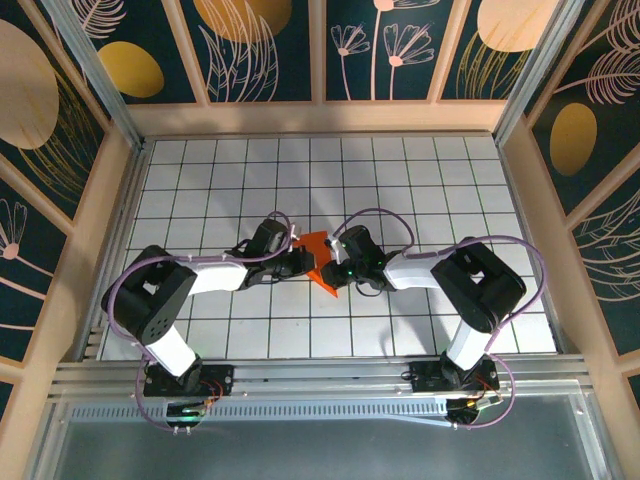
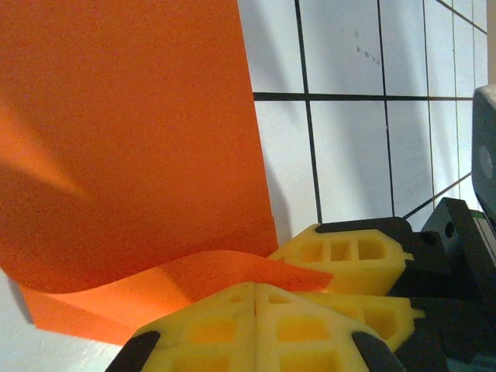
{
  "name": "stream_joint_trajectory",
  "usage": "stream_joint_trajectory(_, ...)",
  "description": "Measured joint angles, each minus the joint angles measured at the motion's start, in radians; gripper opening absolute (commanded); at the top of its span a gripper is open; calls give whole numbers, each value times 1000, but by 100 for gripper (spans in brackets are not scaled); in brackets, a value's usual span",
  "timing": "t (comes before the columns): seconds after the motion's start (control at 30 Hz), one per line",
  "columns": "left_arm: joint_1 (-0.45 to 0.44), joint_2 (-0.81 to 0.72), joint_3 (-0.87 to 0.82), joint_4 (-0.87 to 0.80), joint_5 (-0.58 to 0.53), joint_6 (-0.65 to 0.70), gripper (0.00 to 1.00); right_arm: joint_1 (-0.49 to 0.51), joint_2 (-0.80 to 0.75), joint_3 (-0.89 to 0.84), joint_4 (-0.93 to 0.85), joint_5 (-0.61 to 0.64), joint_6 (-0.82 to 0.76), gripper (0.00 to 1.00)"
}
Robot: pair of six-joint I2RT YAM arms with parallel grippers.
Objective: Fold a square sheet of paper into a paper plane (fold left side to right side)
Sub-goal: Third fold the triangle at the center of the table.
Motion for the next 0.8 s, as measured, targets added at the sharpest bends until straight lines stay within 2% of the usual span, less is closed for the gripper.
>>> stream_joint_trajectory(0.8,-4,61,-3,15,-12,-3,1,0,4,2,1,0,0,16)
